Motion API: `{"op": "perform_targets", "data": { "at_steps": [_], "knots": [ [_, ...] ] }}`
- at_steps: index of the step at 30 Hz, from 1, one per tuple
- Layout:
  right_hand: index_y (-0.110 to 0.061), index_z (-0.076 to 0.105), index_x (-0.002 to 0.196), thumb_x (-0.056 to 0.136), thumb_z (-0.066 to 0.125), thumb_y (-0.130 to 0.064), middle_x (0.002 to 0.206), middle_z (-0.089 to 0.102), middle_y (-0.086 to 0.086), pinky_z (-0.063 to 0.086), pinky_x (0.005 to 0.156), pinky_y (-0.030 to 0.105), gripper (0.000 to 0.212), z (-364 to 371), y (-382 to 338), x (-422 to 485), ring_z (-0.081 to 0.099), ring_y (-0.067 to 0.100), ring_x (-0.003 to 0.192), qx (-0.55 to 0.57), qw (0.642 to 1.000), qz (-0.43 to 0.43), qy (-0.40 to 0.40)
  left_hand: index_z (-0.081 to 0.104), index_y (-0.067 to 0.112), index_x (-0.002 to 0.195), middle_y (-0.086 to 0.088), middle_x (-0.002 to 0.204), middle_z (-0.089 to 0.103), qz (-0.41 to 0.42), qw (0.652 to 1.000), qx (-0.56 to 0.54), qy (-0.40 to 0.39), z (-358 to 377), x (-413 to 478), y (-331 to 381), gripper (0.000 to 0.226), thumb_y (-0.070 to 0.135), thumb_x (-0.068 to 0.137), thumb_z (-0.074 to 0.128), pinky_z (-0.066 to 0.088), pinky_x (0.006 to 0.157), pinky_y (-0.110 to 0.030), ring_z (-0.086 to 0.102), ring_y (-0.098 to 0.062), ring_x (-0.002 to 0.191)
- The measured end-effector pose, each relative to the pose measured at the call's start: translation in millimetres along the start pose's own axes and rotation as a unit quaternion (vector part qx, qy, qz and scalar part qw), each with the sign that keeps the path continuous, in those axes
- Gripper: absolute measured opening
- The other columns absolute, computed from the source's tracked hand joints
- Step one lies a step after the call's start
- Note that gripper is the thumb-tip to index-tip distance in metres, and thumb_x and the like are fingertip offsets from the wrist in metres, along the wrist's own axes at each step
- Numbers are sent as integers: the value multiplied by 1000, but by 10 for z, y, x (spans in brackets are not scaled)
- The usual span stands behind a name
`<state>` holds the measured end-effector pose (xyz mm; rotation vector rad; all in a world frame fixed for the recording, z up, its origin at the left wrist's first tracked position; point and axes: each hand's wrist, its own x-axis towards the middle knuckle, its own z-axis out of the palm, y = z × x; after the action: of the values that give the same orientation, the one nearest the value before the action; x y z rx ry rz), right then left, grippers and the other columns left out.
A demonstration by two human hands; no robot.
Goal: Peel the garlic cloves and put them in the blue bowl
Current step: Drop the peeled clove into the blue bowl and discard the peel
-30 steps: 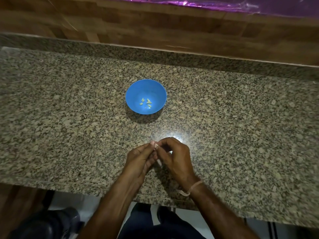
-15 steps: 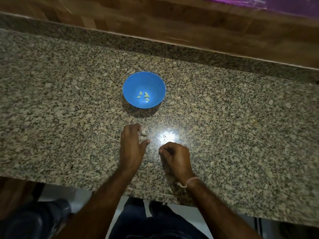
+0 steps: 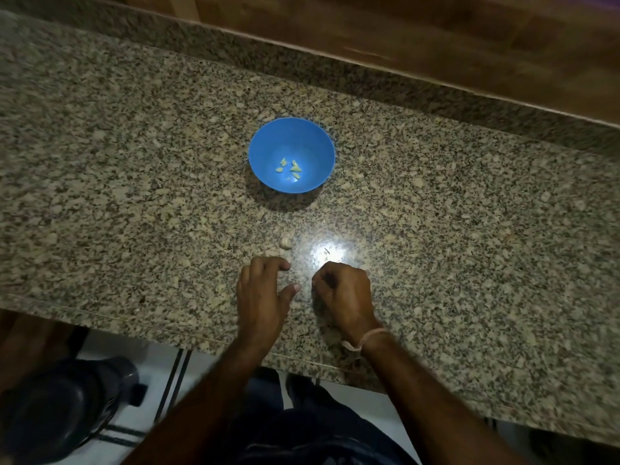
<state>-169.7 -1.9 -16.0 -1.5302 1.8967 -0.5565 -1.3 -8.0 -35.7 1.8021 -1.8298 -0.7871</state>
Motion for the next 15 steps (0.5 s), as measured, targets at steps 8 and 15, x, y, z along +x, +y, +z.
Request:
{"op": "perform_targets", "data": {
  "at_steps": [8,15],
  "knots": [
    [-15,67,78,92,67,-8,77,65,3,30,58,29,15,135,-121,-21,47,16,63,-158,986,-38,31,60,31,113,8,113,54,-3,1000,11,-1,-12,-1,17,34,29,86,82,43,90,-43,48,-18,106],
    [5,79,97,91,77,1,89,77,25,58,84,44,7,-95,-89,14,70,31,80,415,886,197,-68,75,35,93,16,87,74,-101,974,-194,-54,-5,0,191,4,36,91,72,61,76,-46,70,-8,85]
  ]
}}
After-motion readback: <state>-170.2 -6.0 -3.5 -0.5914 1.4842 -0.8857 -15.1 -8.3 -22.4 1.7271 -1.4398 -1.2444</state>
